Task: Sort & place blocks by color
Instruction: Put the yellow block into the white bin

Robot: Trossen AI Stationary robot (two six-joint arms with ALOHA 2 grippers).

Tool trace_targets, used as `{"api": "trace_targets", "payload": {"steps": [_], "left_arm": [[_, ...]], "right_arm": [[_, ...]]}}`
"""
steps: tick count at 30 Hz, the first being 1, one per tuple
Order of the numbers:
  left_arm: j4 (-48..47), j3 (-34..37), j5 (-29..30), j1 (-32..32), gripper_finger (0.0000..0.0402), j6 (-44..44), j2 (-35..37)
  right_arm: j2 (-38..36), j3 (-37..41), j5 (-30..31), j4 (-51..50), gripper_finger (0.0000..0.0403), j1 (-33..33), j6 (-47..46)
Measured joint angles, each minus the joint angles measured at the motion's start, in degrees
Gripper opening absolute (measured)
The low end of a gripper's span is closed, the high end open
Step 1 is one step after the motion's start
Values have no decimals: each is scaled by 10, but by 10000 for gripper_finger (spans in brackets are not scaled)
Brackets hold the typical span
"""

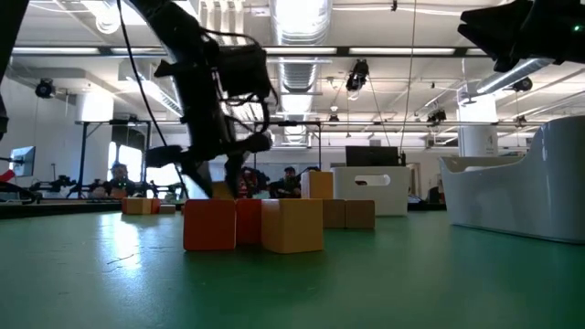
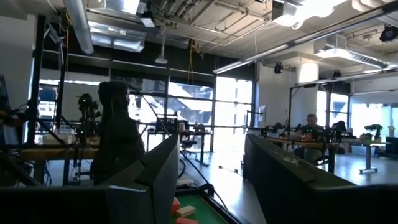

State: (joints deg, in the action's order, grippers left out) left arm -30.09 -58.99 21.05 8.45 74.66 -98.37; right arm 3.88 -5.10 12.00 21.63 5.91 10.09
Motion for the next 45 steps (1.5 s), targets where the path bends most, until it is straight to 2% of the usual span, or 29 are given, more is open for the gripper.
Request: {"api": "trace_targets", "payload": {"steps": [5,8,14,21,25,32,45], "left_arm": [[0,-82,4,-3,118,-124,1],[1,-143,9,-3,118,-208,1],[13,-258,54,-3,118,-390,1],[107,-308,54,-3,118,-540,1],[168,-296,44,-2,118,-575,1],[222,-292,30,-3,118,-586,-34],[216,-427,-2,7,118,-620,-211]], "right_arm": [[0,0,-3,-1,171,0,-2],[-10,0,-32,-1,171,0,0],[-20,-2,-35,0,171,0,0],[-28,-1,-57,4,171,0,-15],[-38,-1,-95,16,171,0,-15],[-38,-1,-108,33,171,0,-22],[-38,-1,-112,40,171,0,-27]]}}
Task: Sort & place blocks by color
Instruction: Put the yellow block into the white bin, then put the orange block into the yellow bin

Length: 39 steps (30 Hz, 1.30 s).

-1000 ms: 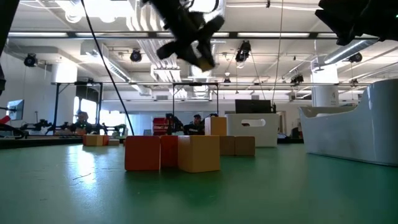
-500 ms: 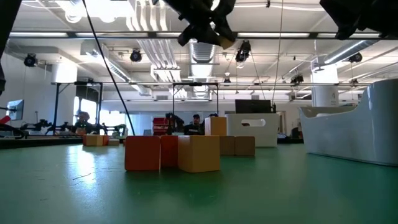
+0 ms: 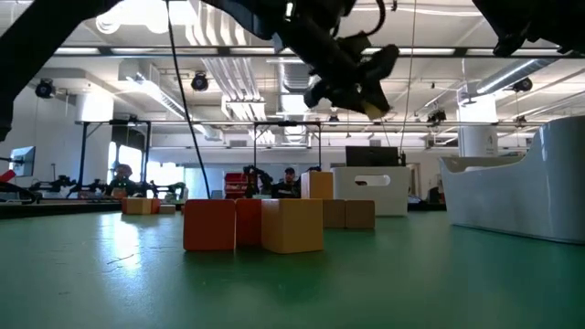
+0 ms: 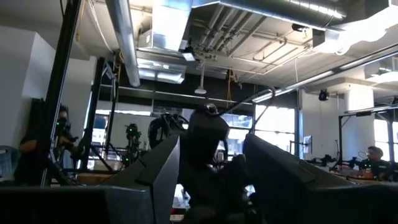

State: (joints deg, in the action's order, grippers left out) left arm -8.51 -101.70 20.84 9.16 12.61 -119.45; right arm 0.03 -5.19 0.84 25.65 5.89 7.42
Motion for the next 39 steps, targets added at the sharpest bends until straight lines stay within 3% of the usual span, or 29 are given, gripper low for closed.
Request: {"api": "trace_targets", "payload": {"steps": [14,22,28,34,39], "left_arm": [[4,10,7,25,119,23,-44],[4,16,11,33,224,36,-44],[-5,16,11,30,236,33,-42],[-111,15,8,13,238,2,8],[-265,33,14,5,239,0,66]], "right_arm": [[0,0,2,0,171,0,1],[0,0,2,0,171,0,1],[0,0,2,-4,171,0,1],[2,1,8,-20,171,0,1],[4,1,8,-23,171,0,1]]}}
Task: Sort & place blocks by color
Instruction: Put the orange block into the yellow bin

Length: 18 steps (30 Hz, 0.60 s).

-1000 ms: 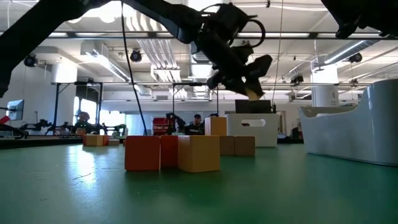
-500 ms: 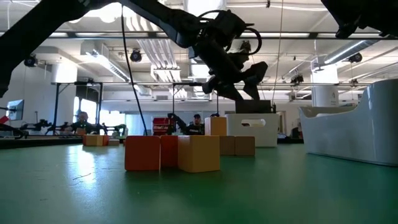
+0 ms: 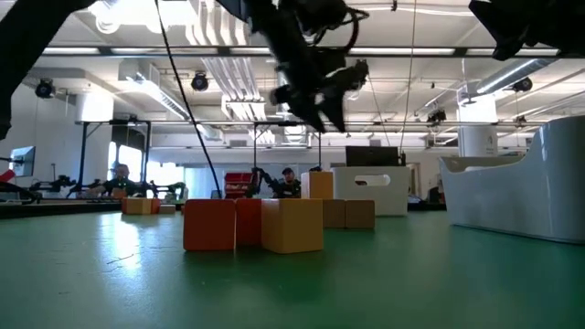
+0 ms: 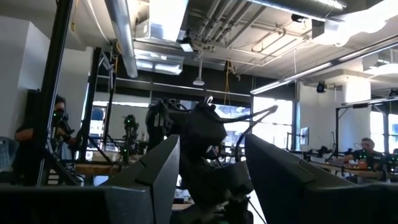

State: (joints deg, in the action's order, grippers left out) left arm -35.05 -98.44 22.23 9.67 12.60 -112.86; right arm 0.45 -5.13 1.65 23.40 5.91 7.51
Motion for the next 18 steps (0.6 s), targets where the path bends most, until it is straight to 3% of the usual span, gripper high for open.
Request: {"api": "trace_targets", "payload": {"steps": [6,11,18], "left_arm": [[-119,89,9,14,239,16,85],[-126,192,1,66,239,66,148],[-122,293,-73,182,239,62,175]], "right_arm": [[3,0,0,-1,171,0,-4],[4,0,0,-1,171,0,-4],[4,0,4,-2,171,0,-9]]}}
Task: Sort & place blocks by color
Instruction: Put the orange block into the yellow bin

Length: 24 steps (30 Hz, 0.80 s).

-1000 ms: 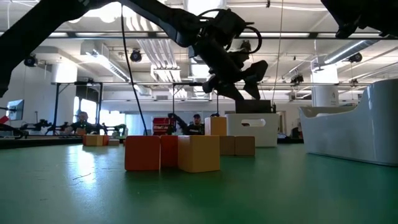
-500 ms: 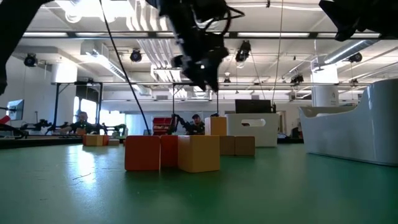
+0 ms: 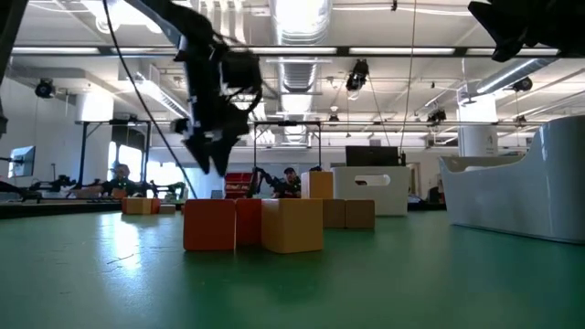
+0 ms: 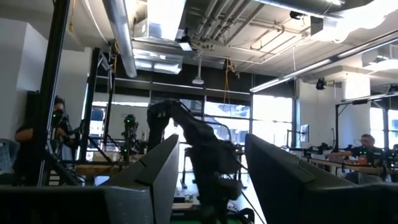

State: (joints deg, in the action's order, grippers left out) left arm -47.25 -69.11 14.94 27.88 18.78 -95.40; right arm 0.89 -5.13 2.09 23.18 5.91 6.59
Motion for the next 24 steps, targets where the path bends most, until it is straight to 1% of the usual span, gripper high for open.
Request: {"api": "trace_targets", "payload": {"steps": [4,9,14,24], "left_arm": [[19,18,0,60,239,-30,-13],[24,18,-21,95,239,-57,-28],[40,20,-60,100,239,-74,-44],[49,18,-59,101,239,-87,-100]], "right_arm": [[0,0,8,-1,171,0,0],[0,0,11,-2,171,0,0],[0,0,10,-2,171,0,0],[0,0,10,-5,171,0,0]]}}
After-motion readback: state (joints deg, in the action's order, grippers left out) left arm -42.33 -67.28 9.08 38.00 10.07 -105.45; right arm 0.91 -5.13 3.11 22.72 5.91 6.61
